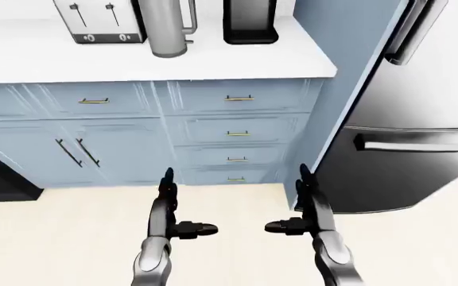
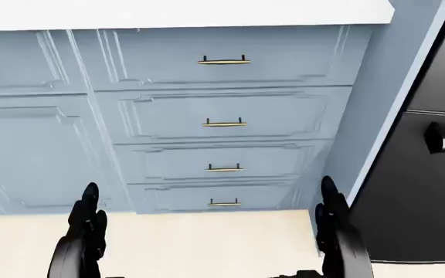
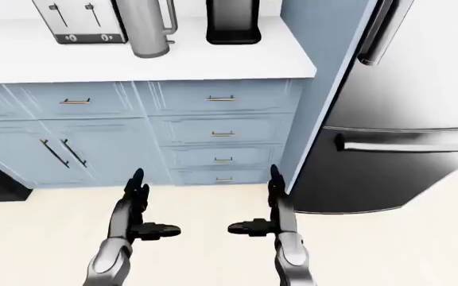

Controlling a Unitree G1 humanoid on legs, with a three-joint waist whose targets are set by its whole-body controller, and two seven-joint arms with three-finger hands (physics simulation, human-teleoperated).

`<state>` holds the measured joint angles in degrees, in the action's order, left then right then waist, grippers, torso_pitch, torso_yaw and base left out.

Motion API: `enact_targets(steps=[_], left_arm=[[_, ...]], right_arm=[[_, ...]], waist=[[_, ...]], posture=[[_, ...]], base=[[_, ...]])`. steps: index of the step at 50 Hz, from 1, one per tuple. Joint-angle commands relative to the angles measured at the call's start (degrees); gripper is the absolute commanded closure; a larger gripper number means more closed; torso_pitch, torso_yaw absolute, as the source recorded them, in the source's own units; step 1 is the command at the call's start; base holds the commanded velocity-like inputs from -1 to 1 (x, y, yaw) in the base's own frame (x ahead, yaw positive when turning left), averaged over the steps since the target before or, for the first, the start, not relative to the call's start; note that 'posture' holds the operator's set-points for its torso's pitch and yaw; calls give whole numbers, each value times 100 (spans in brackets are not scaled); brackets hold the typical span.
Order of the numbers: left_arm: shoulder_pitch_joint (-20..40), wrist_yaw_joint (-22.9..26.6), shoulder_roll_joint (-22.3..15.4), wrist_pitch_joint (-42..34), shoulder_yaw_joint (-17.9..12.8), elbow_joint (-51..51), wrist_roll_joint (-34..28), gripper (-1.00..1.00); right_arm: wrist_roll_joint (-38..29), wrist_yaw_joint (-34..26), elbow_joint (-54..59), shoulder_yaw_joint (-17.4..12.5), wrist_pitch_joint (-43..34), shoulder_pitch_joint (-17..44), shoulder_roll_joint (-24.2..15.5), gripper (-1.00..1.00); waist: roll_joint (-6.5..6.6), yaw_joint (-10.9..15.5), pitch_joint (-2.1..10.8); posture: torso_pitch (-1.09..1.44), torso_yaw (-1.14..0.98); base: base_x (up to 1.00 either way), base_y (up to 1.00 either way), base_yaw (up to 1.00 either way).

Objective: Press down the lever to turn on the electric kettle.

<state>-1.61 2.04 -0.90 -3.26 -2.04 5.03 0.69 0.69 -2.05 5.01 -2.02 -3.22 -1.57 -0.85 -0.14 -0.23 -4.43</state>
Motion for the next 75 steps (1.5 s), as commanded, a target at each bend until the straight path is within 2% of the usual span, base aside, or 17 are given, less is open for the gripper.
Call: enact_targets(steps=[1,3,4,5,7,8,14,18,25,38,44,45,53,61,73,74,75], left_arm=[[168,5,-44,373,-49,-482,28,-100],[167,4,-45,356,-59,-512,25,-100],[167,-4,-48,368,-67,-532,16,-100],[169,-2,-48,374,-76,-536,23,-100],[168,-17,-51,357,-102,-561,37,-100],[162,-23,-56,334,-99,-591,20,-100],[165,-62,-76,213,-171,-707,40,-100],[186,-101,-68,177,-138,-695,-20,-100],[267,-99,-122,-367,-202,-1353,-60,-100],[531,-125,-161,-1471,-269,-2696,-173,-100],[820,-196,-197,-1726,-270,-2796,-218,-100],[855,-201,-207,-1773,-274,-2838,-226,-100],[1081,-213,-306,-2371,-410,-3455,-182,-100],[1234,-233,-357,-2622,-445,-3651,-174,-100],[1304,-254,-396,-2870,-482,-3940,-140,-100],[1312,-248,-400,-2887,-489,-3959,-137,-100],[1310,-244,-402,-2889,-494,-3973,-138,-100]], right_arm=[[-249,191,-482,48,119,244,-34,-100],[-277,213,-544,40,74,230,-26,-100],[-307,234,-508,47,96,237,-20,-100],[-323,253,-501,45,96,242,-16,-100],[-513,599,-352,-23,70,338,1,-100],[-480,544,-354,-2,74,331,-10,-100],[-210,618,-812,-146,-474,304,26,-100],[26,399,-1213,-168,-555,165,-39,-100],[-79,276,-1669,-203,-773,218,-100,-100],[-220,262,-2825,-258,-1674,519,-160,-100],[-402,355,-3133,-269,-1685,601,-188,-100],[-585,371,-3223,-232,-1751,599,-234,-100],[-719,314,-3786,-313,-2380,938,-260,-100],[-794,281,-4156,-318,-2689,1079,-267,-100],[-924,242,-4225,-250,-2742,1133,-300,-100],[-928,229,-4228,-268,-2745,1130,-297,-100],[-924,218,-4261,-283,-2758,1133,-291,-100]], waist=[[-45,-12,5],[-9,58,354],[-5,59,298],[-34,50,93],[-40,53,394],[-37,57,426],[-24,67,452],[-25,64,482],[-27,47,522],[-18,45,489],[-12,56,470],[-13,53,468],[-17,48,450],[-14,61,453],[-5,63,449],[28,42,549],[-19,31,478]], posture=[[0,0],[0,0],[0,0],[0,0],[0,0],[0,0],[0,0],[0,0],[0,0],[0,0],[0,0],[0,0],[0,0],[0,0],[0,0],[0,0],[0,0]], base=[[0,0,0],[0,0,0],[0,0,0],[0,0,0],[0,0,0],[0,0,0],[0,0,0],[0,0,0],[0,0,0],[0,0,0],[0,0,0],[0,0,0],[0,0,0],[0,0,0],[0,0,0],[0,17,0],[0,19,0]])
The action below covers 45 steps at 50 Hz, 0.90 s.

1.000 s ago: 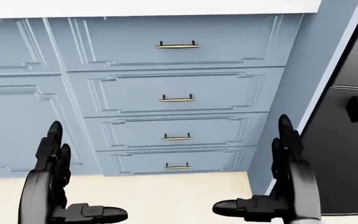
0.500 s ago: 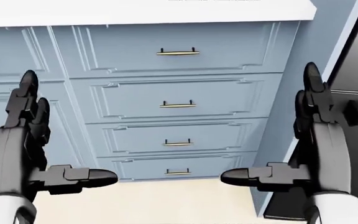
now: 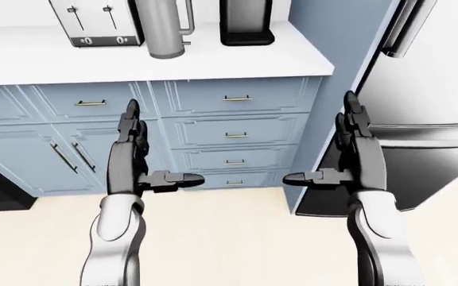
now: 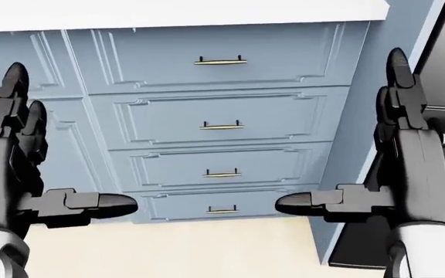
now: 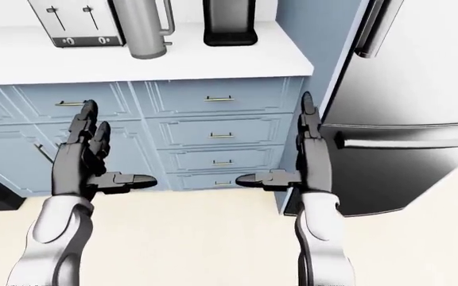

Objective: Press down the lever to turn on the electric kettle.

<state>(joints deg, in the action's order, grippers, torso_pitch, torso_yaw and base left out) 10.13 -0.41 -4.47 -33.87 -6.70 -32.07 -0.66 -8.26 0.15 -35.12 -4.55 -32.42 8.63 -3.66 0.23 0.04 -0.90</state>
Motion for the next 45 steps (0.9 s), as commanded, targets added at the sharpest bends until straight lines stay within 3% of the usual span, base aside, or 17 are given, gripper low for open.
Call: enact_targets(steps=[1,4,6,8,9,17,19,22,23,24,26,31,33,35,36,38,45], left_arm=[[128,3,-46,185,-27,-257,-9,-100],[110,13,-52,190,-52,-281,-8,-100],[130,9,-59,114,-51,-367,-18,-100],[111,10,-53,152,-40,-351,-32,-100],[114,10,-43,152,-65,-355,-4,-100],[99,-3,-49,128,-62,-395,12,-100],[85,-1,-48,145,-59,-389,5,-100],[81,-1,-46,149,-66,-388,4,-100],[86,-2,-46,142,-64,-392,2,-100],[82,-4,-42,145,-61,-392,2,-100],[72,-6,-36,148,-58,-399,1,-100],[76,-6,-34,108,-61,-455,4,-100],[55,-6,-33,158,-66,-419,2,-100],[57,-9,-35,138,-65,-445,-1,-100],[62,-12,-36,129,-64,-460,-4,-100],[56,-14,-35,133,-63,-469,-6,-100],[42,-16,-27,173,-61,-437,-6,-100]], right_arm=[[-43,-4,-253,-29,158,115,-11,-100],[-63,-29,-278,-42,166,114,-13,-100],[-80,-39,-336,-46,132,108,-14,-100],[-93,-45,-372,-31,98,107,-7,-100],[-108,-46,-390,-19,83,109,-2,-100],[-116,-53,-418,-26,48,125,5,-100],[-119,-54,-422,-21,40,125,7,-100],[-138,-56,-431,-1,15,139,5,-100],[-142,-56,-430,3,14,141,7,-100],[-148,-55,-430,8,12,140,9,-100],[-162,-58,-454,19,-5,137,11,-100],[-177,-59,-452,39,-1,130,26,-100],[-184,-64,-464,41,-9,131,28,-100],[-195,-68,-468,45,-13,131,27,-100],[-200,-71,-469,50,-15,132,28,-100],[-209,-73,-469,55,-11,126,30,-100],[-225,-82,-465,71,-17,139,44,-100]], waist=[[-41,-1,100],[76,-6,91],[362,-16,96],[251,-4,43],[286,-32,10],[18,-37,15],[-104,-29,10],[-418,-18,30],[-195,-67,30],[-300,-29,30],[-318,-43,65],[-57,-32,-34],[163,-53,-27],[595,-45,95],[343,-7,43],[339,-2,8],[-149,-23,-31]], posture=[[0,0],[0,0],[0,0],[0,0],[0,0],[0,0],[0,0],[0,0],[0,0],[0,0],[0,0],[0,0],[0,0],[0,0],[0,0],[0,0],[0,0]], base=[[0,19,0],[0,18,0],[0,19,0],[0,19,0],[0,19,0],[0,18,0],[0,19,0],[0,19,0],[0,18,0],[0,18,0],[0,18,0],[0,18,0],[0,18,0],[0,18,0],[0,19,0],[0,19,0],[0,19,0]])
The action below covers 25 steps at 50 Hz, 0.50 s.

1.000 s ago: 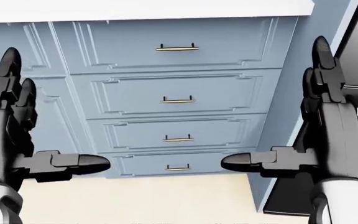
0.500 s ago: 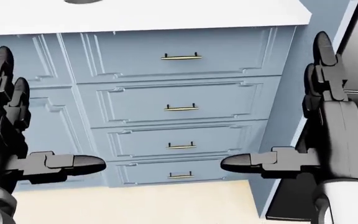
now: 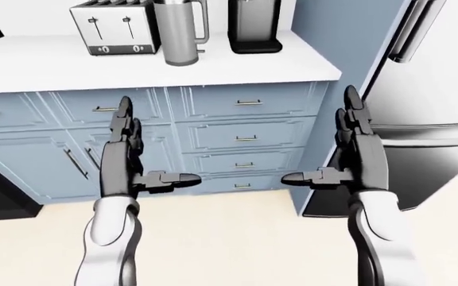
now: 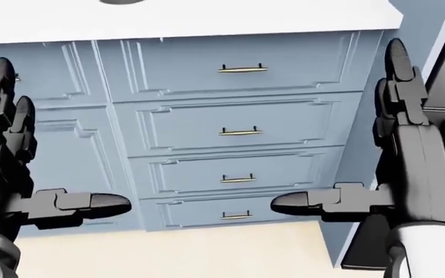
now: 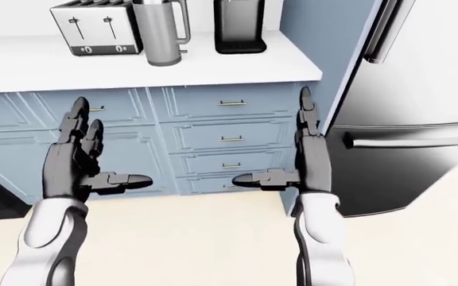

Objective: Press down the lever to turn on the electric kettle.

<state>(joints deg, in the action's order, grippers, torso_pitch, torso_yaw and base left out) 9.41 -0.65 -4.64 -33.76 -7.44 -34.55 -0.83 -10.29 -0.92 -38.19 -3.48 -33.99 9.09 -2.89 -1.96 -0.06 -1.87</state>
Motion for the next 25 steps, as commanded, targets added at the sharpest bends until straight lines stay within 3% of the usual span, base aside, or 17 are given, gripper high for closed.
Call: enact_targets(steps=[1,2,3,5,7,9,12,14,16,17,18,19,21,23,25], left_arm=[[113,7,-10,167,17,-186,8,-100],[117,8,-12,166,16,-183,8,-100],[119,8,-12,169,14,-180,8,-100],[115,9,-10,170,16,-181,11,-100],[125,10,-8,148,20,-203,15,-100],[129,6,-6,142,26,-207,14,-100],[117,5,-5,142,31,-221,6,-100],[110,7,-3,137,31,-233,6,-100],[106,5,4,151,30,-215,9,-100],[106,5,4,142,26,-221,14,-100],[107,4,3,132,25,-233,16,-100],[111,1,3,120,25,-243,17,-100],[111,-3,5,134,36,-228,10,-100],[105,-3,4,148,35,-217,6,-100],[106,-9,2,147,37,-218,-5,-100]], right_arm=[[-20,23,-154,-37,141,99,-33,-100],[-19,22,-139,-39,147,110,-36,-100],[-18,22,-134,-42,151,117,-36,-100],[-22,26,-130,-37,152,119,-34,-100],[-37,27,-135,-18,137,116,-31,-100],[-50,27,-160,1,129,115,-22,-100],[-43,20,-201,-2,108,111,-13,-100],[-30,24,-192,-18,131,106,-13,-100],[-51,23,-184,-11,117,116,-23,-100],[-38,26,-163,-21,141,120,-19,-100],[-36,27,-172,-21,139,117,-17,-100],[-31,29,-187,-22,130,119,-15,-100],[-19,37,-200,-21,134,109,-7,-100],[-2,41,-206,-28,136,102,-5,-100],[-4,40,-209,-23,137,99,-15,-100]], waist=[[-58,-14,80],[-246,-20,141],[-70,-78,89],[-124,-36,102],[-50,-37,148],[-67,-36,126],[64,-45,86],[233,-63,63],[787,-91,128],[835,-42,105],[522,-10,51],[569,-61,56],[353,49,117],[459,41,146],[409,60,128]], posture=[[0,0],[0,0],[0,0],[0,0],[0,0],[0,0],[0,0],[0,0],[0,0],[0,0],[0,0],[0,0],[0,0],[0,0],[0,0]], base=[[0,19,0],[0,19,0],[0,19,0],[0,18,0],[0,26,0],[0,36,0],[0,37,0],[0,25,0],[0,22,0],[0,32,0],[0,33,0],[0,33,0],[0,16,16],[0,0,33],[0,0,33]])
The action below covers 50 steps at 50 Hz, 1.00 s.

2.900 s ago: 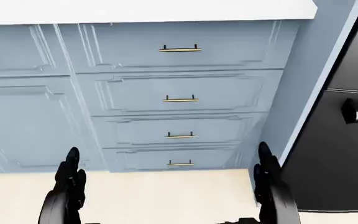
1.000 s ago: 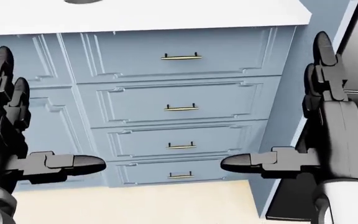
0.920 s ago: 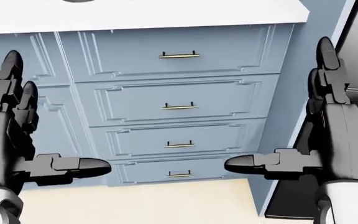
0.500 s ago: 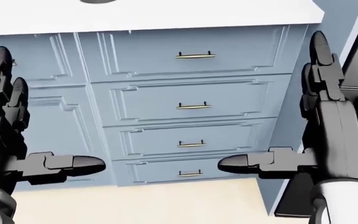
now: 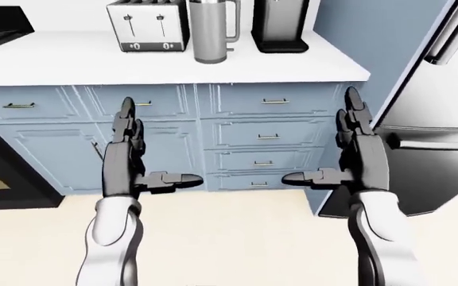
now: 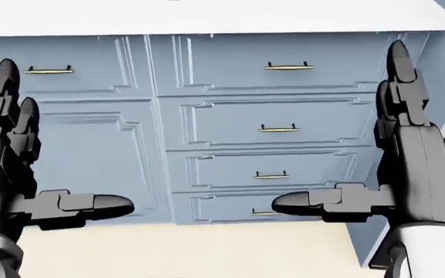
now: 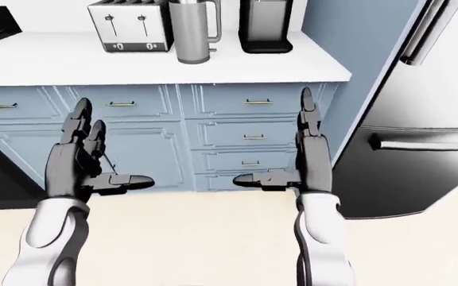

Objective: Press down the lever to turn on the electric kettle.

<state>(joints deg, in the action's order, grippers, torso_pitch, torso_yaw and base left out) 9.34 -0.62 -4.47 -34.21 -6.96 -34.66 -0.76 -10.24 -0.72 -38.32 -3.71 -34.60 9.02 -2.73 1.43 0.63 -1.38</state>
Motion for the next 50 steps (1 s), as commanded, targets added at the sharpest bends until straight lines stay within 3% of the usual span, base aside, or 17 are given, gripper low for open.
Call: enact_targets(steps=[1,6,8,9,10,11,13,15,18,20,22,23,24,30,50], left_arm=[[113,-12,-12,188,-6,-210,-13,-100],[114,-8,-10,211,-12,-189,-10,-100],[122,-6,-14,217,-12,-178,-9,-100],[118,-6,-12,234,-13,-163,-6,-100],[111,-5,-12,255,-8,-145,-11,-100],[113,-4,-11,253,-9,-145,-8,-100],[114,-2,-15,252,-1,-144,-16,-100],[100,0,-10,279,0,-121,-17,-100],[106,1,-9,268,4,-127,-20,-100],[109,9,-15,279,-13,-109,-13,-100],[115,14,-20,271,-21,-108,-5,-100],[116,15,-20,266,-9,-111,-12,-100],[120,15,-18,257,-6,-115,-11,-100],[171,21,-21,148,12,-184,-26,-100],[153,-34,13,58,48,-239,18,-100]], right_arm=[[-8,20,-201,-4,197,107,-34,-100],[-1,27,-209,-2,194,115,-34,-100],[-6,40,-218,0,186,116,-29,-100],[-5,42,-200,2,197,115,-30,-100],[-3,42,-198,4,195,116,-28,-100],[-6,49,-198,4,191,120,-28,-100],[3,51,-173,3,220,114,-26,-100],[7,53,-141,-8,235,114,-33,-100],[21,50,-161,-12,227,113,-33,-100],[22,56,-156,-19,231,112,-37,-100],[8,63,-102,-34,274,111,-53,-100],[-67,65,-70,-16,289,101,-85,-100],[-43,50,-106,-41,272,108,-70,-100],[10,52,-188,-86,305,99,-65,-100],[-11,87,-259,-104,329,109,-70,-100]], waist=[[44,-3,66],[-238,-11,21],[-427,-11,32],[-588,-14,83],[-571,-1,115],[-456,-60,35],[-499,-6,20],[-407,10,68],[-248,-5,8],[-102,-29,14],[123,-132,19],[253,-165,110],[115,-165,44],[-161,-85,89],[-156,-31,150]], posture=[[0,0],[0,0],[0,0],[0,0],[0,0],[0,0],[0,0],[0,0],[0,0],[0,0],[0,0],[0,0],[0,0],[0,0],[0,0]], base=[[0,0,34],[0,0,34],[0,0,34],[0,0,34],[0,0,34],[0,0,33],[0,0,34],[0,0,33],[0,0,34],[0,0,34],[0,0,11],[0,0,0],[0,0,0],[0,0,0],[0,0,0]])
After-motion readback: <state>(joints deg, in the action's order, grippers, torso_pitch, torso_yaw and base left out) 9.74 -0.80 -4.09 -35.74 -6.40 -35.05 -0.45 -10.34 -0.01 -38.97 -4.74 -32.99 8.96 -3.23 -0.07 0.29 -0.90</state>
